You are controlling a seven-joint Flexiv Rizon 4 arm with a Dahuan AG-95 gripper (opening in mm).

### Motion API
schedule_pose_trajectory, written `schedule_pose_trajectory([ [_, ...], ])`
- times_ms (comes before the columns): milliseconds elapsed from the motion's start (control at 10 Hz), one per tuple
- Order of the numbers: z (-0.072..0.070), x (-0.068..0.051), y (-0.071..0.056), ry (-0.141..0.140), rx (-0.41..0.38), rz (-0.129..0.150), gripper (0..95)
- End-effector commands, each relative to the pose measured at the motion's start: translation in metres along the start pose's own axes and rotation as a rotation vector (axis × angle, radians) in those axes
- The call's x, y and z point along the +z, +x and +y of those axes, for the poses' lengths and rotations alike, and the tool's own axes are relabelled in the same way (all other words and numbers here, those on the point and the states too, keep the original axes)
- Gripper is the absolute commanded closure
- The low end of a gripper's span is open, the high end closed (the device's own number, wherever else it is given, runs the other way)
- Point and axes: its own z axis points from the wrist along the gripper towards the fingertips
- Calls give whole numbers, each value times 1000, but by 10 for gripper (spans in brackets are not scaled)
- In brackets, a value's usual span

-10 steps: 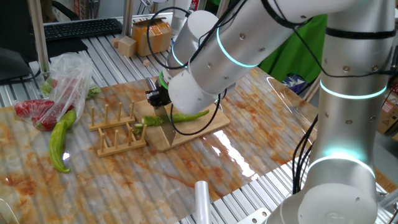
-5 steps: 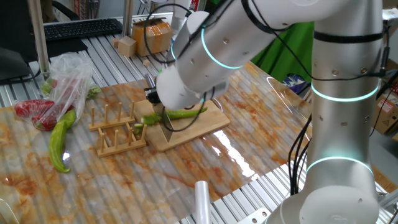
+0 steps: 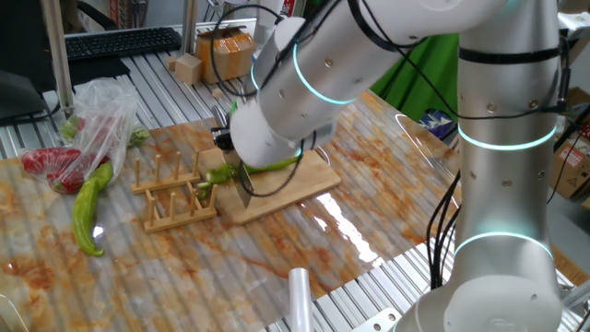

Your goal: Chop the chili peppers

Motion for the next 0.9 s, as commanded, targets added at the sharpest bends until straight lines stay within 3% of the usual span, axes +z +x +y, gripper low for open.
schedule_pose_trajectory([
  [100,-1,1,3,-6,-1,0,950],
  [400,0,6,5,-14,4,7,950],
  [700,0,16,13,-12,12,-19,950],
  [900,0,14,13,-9,12,-18,950],
])
